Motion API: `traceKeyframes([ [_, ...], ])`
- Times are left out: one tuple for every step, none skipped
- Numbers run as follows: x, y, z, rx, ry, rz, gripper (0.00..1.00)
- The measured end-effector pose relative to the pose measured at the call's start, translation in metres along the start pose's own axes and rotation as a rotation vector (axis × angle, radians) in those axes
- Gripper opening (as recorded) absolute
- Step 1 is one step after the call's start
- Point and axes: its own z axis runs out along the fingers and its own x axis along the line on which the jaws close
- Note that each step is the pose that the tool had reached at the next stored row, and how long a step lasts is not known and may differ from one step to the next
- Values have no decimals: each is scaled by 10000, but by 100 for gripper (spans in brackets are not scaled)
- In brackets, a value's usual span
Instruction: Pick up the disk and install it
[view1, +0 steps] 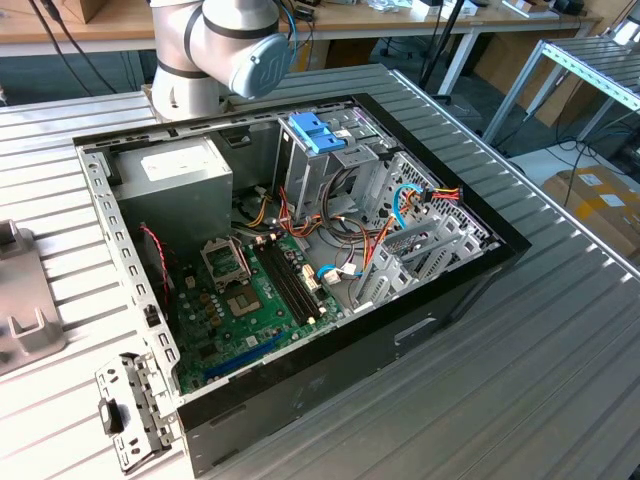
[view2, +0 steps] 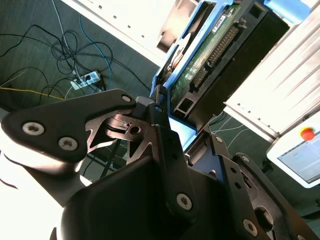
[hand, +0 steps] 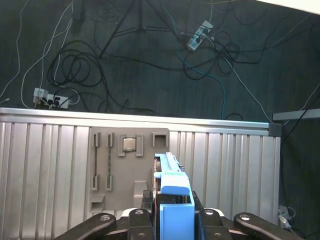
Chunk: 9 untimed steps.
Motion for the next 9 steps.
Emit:
traceKeyframes([
  [1, -2, 1, 0, 0, 0, 37],
  [3, -3, 3, 0, 0, 0, 37],
  [4, -5, 4, 0, 0, 0, 37],
  [5, -7, 5, 0, 0, 0, 37],
  [7, -9, 7, -1, 0, 0, 37],
  [8, -11, 8, 0, 0, 0, 37],
  [10, -12, 9, 0, 0, 0, 37],
  [11, -14, 10, 0, 0, 0, 37],
  [12, -17, 12, -1, 0, 0, 37],
])
